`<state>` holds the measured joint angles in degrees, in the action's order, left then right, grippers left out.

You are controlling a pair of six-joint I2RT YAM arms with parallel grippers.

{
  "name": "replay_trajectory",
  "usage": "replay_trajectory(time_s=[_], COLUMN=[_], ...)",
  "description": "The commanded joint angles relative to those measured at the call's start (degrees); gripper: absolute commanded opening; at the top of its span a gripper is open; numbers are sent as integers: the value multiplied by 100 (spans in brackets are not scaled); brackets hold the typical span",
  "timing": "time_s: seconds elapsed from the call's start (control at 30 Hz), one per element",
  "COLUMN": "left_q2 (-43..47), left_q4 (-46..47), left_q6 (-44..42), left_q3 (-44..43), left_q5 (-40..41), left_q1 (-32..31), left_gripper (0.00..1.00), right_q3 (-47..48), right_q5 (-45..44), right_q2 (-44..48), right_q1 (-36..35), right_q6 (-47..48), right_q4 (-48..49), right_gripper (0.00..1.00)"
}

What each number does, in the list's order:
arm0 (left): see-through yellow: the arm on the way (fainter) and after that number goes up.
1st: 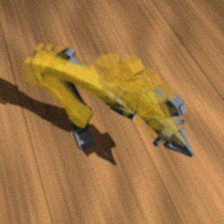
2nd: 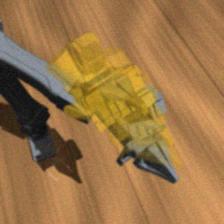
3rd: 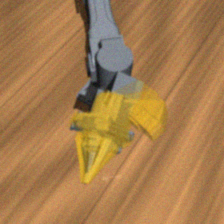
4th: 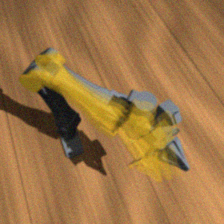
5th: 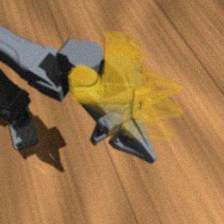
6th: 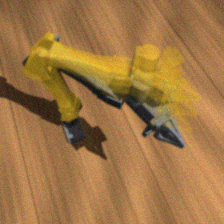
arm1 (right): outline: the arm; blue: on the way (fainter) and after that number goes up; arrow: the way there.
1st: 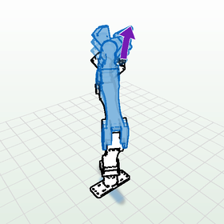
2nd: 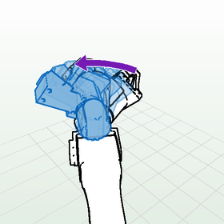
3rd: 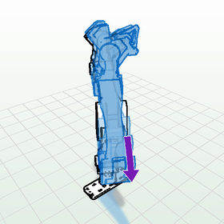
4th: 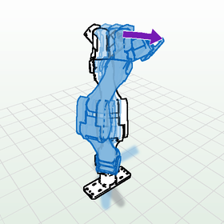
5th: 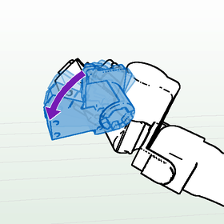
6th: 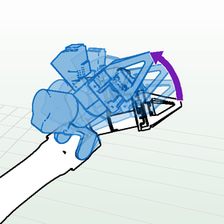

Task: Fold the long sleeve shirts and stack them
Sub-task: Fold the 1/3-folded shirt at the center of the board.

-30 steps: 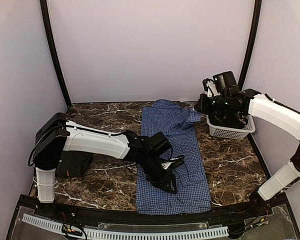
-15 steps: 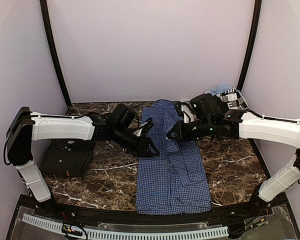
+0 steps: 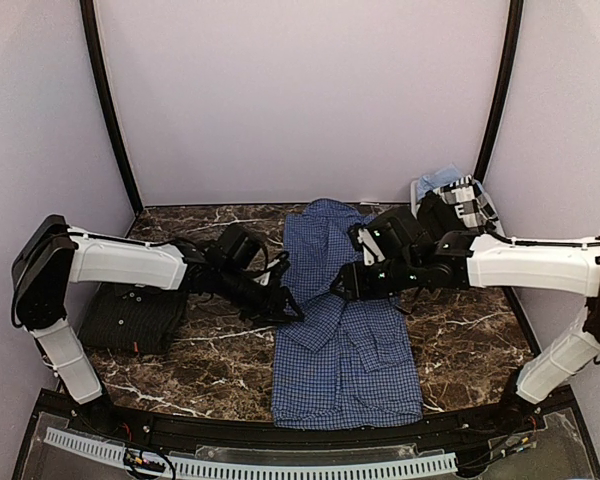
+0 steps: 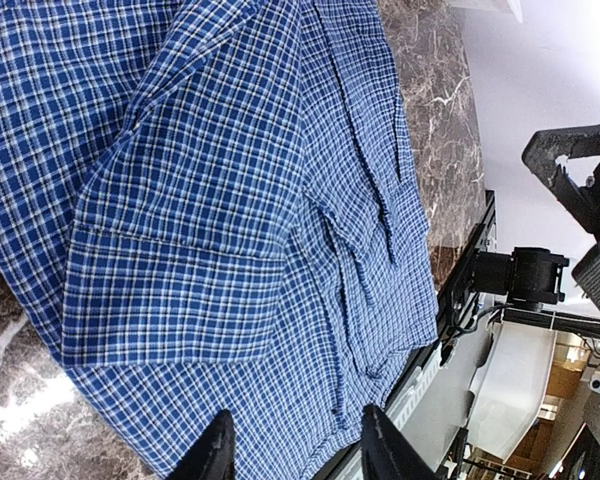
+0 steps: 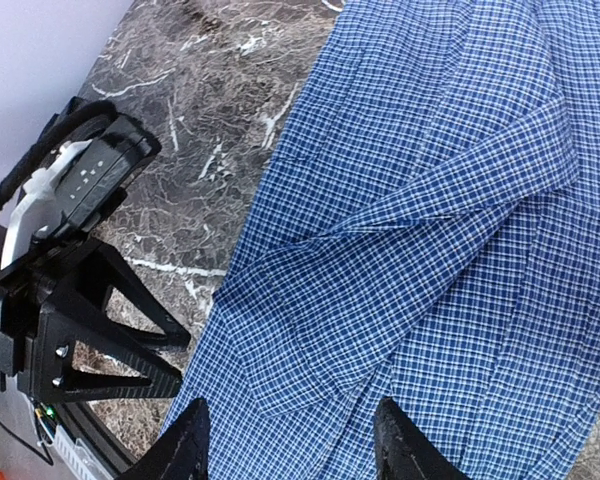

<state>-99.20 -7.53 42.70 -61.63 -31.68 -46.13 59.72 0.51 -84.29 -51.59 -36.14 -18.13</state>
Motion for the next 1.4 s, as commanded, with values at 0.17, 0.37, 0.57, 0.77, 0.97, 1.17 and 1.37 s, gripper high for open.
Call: replay_trajectory(time_s=[0.17, 0.37, 0.57, 0.77, 0.97, 1.17, 1.37], left_q2=[-117, -245, -409, -521, -574, -583, -568], left_q4=[-669, -508, -548, -623, -539, -521, -517], left_q6=[-240, -296, -335, -368, -379, -438, -520], left_q3=[-109, -12, -146, -189, -207, -255, -317], left_q5=[1301, 1308, 1392, 1552, 1501, 1419, 1369], left_q1=[-1, -1, -1, -1, -1, -1, -1], left_gripper=[42, 42, 39, 38, 33, 20, 6], right_q3=[249, 252, 206, 141, 121, 101, 66], right_q5=[-515, -550, -596, -617, -634, -643, -653], right_q2=[-228, -257, -177, -95, -74, -69, -78], right_q1=[-17, -16, -17, -22, -17, -17, -17], right_q6=[364, 439, 445, 421, 377, 349, 316], right_q4=[-262, -200, -186, -169, -156, -156, -138], right_gripper=[54, 54, 54, 54, 54, 54, 54])
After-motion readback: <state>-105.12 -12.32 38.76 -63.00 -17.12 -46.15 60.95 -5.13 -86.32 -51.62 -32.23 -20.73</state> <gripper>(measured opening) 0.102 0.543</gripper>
